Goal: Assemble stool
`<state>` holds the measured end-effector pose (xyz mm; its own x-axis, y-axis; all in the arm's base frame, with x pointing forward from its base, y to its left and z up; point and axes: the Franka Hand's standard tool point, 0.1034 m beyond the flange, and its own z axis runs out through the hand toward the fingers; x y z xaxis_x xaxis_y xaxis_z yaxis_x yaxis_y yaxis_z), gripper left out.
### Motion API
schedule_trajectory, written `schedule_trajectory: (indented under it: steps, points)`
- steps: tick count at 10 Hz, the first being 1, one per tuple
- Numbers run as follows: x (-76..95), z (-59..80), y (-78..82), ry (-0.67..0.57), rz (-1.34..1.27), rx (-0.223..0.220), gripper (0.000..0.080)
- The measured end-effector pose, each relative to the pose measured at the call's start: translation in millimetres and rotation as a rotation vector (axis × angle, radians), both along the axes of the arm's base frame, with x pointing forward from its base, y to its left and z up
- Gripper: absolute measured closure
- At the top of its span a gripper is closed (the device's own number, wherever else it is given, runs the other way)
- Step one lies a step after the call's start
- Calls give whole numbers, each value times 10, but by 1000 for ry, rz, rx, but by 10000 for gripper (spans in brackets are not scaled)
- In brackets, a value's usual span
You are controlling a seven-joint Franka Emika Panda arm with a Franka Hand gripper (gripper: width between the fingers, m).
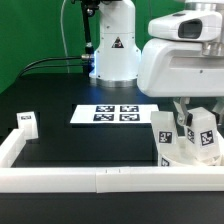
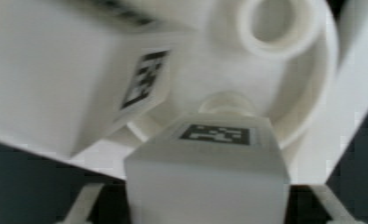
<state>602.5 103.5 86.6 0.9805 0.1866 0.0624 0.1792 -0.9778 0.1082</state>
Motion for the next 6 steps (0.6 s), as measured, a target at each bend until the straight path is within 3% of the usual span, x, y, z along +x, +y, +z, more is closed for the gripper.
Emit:
schedule_trajectory:
  steps: [3,6]
  points:
    - [14,23,124,-38,-322,63,458]
    - [12,17,125,-49,-482,77,460]
